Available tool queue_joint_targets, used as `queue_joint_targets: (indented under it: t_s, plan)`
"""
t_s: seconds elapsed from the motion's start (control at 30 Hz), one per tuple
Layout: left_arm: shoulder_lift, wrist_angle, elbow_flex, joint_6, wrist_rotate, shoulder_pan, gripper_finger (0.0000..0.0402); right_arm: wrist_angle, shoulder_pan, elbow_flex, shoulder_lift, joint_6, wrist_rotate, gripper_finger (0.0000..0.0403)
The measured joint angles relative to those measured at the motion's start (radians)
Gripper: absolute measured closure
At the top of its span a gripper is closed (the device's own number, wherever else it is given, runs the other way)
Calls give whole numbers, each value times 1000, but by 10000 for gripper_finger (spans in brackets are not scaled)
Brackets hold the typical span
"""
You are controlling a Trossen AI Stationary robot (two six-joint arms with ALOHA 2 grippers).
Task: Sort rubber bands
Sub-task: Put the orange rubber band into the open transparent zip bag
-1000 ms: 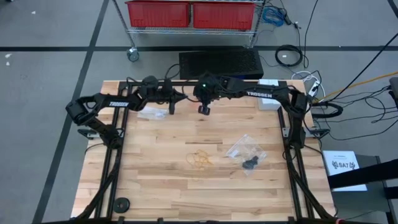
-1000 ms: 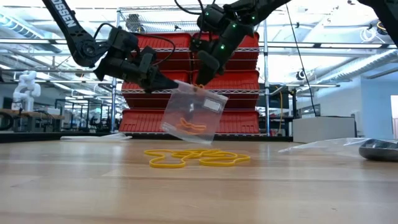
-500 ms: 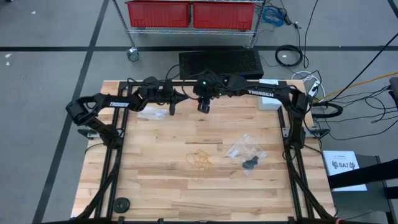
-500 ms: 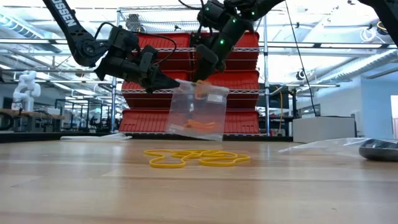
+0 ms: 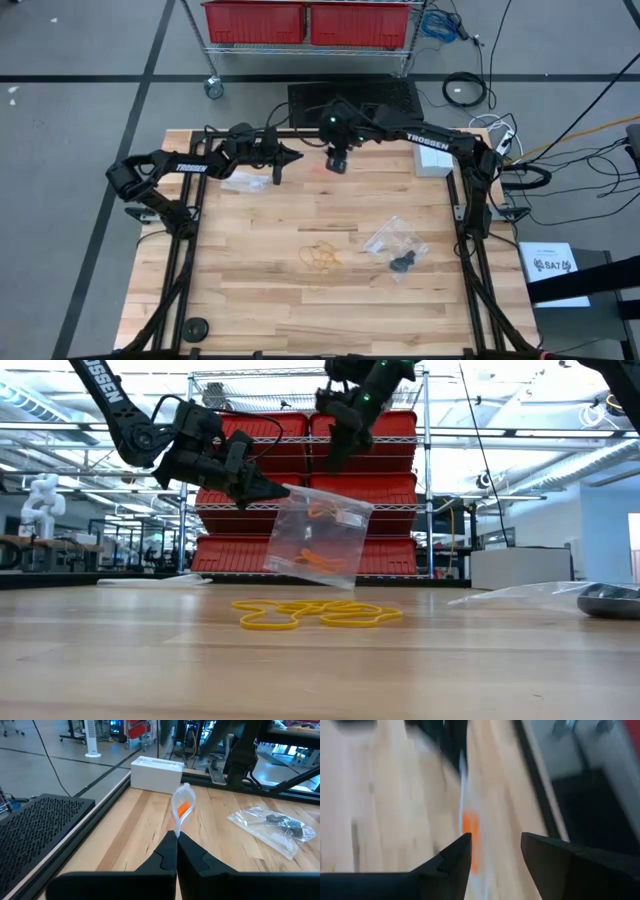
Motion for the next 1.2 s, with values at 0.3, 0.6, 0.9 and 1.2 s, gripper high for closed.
queue_joint_targets:
  t_s: [0.3, 0.6, 0.9, 1.2]
  plan:
    - [0, 21, -8, -1, 0, 0, 401, -249, -42, -123, -72, 52, -100, 276]
    - [0, 60, -25, -3, 67, 22, 401, 387, -87, -740, -441, 166, -105, 267]
    - [0, 104, -25, -3, 128, 11, 401, 1442, -78, -1342, -519, 361, -112, 246]
    - [0, 117, -25, -19, 124, 11, 401, 1675, -26, -1430, -513, 415, -109, 223]
